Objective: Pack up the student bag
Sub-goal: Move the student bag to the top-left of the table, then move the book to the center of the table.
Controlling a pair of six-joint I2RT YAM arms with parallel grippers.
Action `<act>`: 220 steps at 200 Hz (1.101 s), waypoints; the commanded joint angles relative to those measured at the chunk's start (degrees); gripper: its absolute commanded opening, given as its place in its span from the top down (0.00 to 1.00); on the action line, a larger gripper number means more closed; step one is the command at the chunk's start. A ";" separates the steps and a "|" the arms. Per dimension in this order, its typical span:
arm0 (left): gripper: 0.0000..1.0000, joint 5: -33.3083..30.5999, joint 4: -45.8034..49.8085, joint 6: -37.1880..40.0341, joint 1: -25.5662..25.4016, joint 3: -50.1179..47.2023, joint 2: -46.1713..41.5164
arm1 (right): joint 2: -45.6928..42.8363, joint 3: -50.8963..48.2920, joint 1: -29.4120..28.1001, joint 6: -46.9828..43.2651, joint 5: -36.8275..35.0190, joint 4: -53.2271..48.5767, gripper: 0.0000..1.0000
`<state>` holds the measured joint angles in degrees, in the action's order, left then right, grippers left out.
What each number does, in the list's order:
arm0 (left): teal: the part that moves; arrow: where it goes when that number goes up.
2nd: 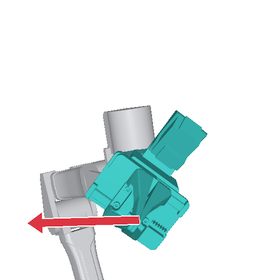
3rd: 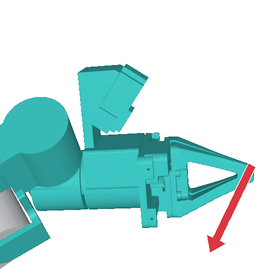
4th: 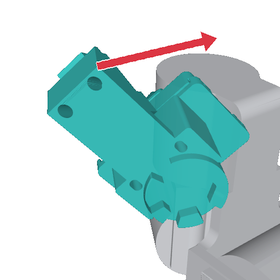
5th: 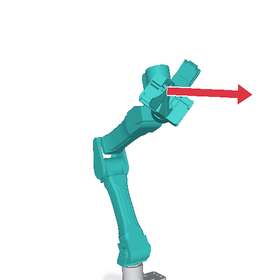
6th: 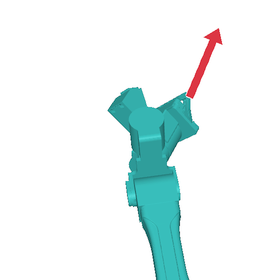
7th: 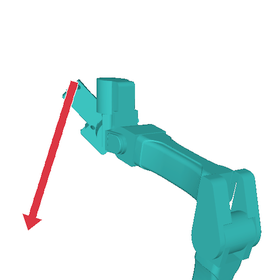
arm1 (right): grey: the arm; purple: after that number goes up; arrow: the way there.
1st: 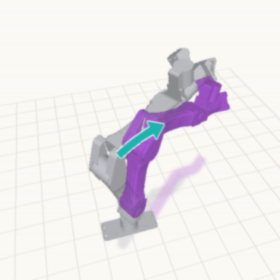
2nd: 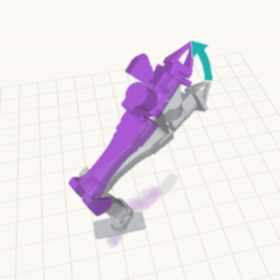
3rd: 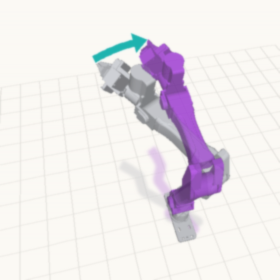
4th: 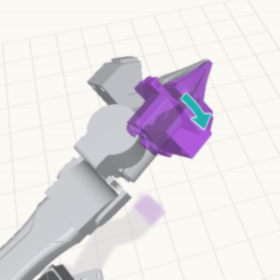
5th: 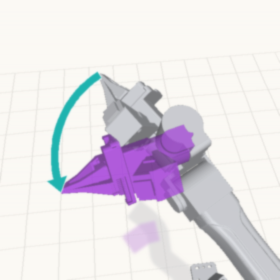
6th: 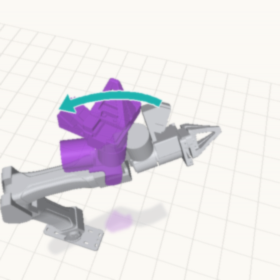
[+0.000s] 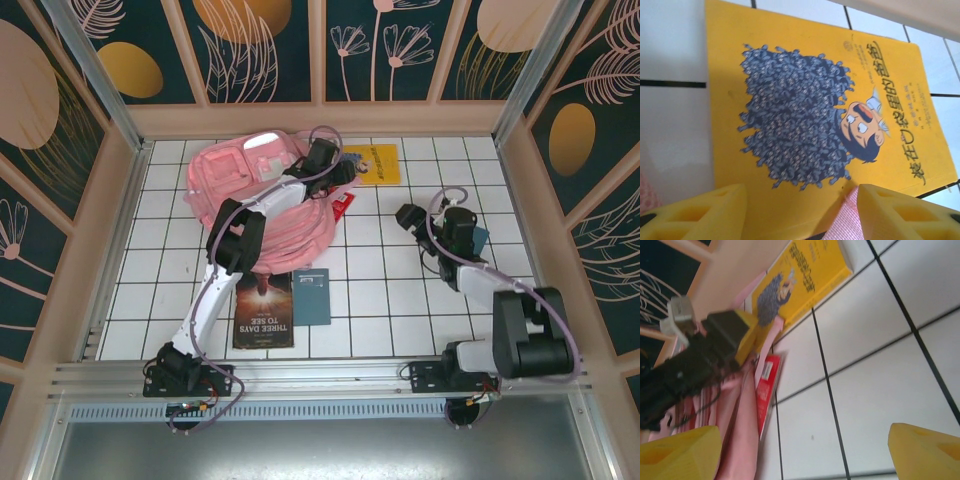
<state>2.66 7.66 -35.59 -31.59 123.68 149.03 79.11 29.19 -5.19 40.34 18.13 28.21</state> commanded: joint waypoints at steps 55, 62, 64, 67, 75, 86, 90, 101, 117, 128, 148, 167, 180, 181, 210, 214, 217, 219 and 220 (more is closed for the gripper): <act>0.38 -10.83 7.84 -2.75 0.38 -1.94 -1.82 | 22.46 17.80 1.59 -2.26 -0.90 6.71 0.14; 0.38 -11.57 9.32 -2.73 0.37 -0.51 -0.91 | 24.09 19.39 1.88 -2.52 -0.54 6.28 0.15; 0.38 -11.74 9.66 -2.73 0.34 -0.05 -0.75 | 24.54 19.83 1.92 -2.54 -0.44 6.32 0.15; 0.38 -11.94 10.14 -2.73 0.39 0.60 -0.32 | 25.12 20.36 2.01 -2.54 -0.27 6.33 0.15; 0.38 -12.47 11.27 -2.73 0.47 1.88 0.56 | 26.59 21.82 2.28 -2.42 0.25 6.25 0.15; 0.38 -12.64 12.52 -2.89 0.60 3.53 1.59 | 28.69 24.02 2.68 -2.39 0.91 6.09 0.15; 0.38 -12.08 12.43 -2.69 0.58 3.96 1.87 | 29.36 24.65 2.82 -2.38 0.94 5.94 0.15; 0.38 -10.25 11.67 -2.17 0.68 4.42 2.48 | 31.05 26.40 2.99 -2.69 1.05 5.60 0.15; 0.38 -7.58 11.06 -1.80 0.71 5.66 3.62 | 33.78 28.92 3.25 -3.32 1.46 4.75 0.15; 0.39 -6.28 11.80 -1.85 0.72 7.41 4.90 | 35.68 30.47 3.46 -3.12 2.24 4.49 0.15; 0.39 -4.64 12.73 -1.81 0.66 8.91 6.58 | 38.52 32.48 3.72 -2.37 4.08 5.02 0.15; 0.40 -3.48 12.38 -1.89 0.66 7.88 6.67 | 40.96 35.48 3.76 -2.37 5.24 3.80 0.15; 0.40 -2.71 12.29 -1.89 0.67 7.51 6.67 | 42.96 37.95 3.80 -2.39 6.47 2.53 0.15; 0.40 -2.64 12.29 -1.91 0.66 7.53 6.69 | 43.10 38.13 3.79 -2.38 6.52 2.46 0.15; 0.41 -1.54 12.13 -1.14 0.62 7.15 6.64 | 46.52 42.40 3.77 -1.95 8.04 1.03 0.15; 0.40 -1.17 11.97 -0.98 0.60 7.18 6.78 | 46.95 42.93 3.76 -1.86 8.21 0.78 0.15; 0.41 -0.80 11.88 -0.93 0.62 7.19 6.85 | 47.27 43.30 3.68 -1.77 8.42 0.65 0.15; 0.40 -0.59 11.79 -0.89 0.58 7.19 6.88 | 47.47 43.54 3.69 -1.76 8.52 0.45 0.15; 0.40 -0.48 11.78 -0.89 0.62 7.19 6.88 | 47.55 43.65 3.70 -1.75 8.64 0.41 0.15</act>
<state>-1.28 16.08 -37.30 -31.38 131.85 152.97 123.31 69.54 -1.78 38.87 23.94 31.07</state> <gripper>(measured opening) 0.595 0.848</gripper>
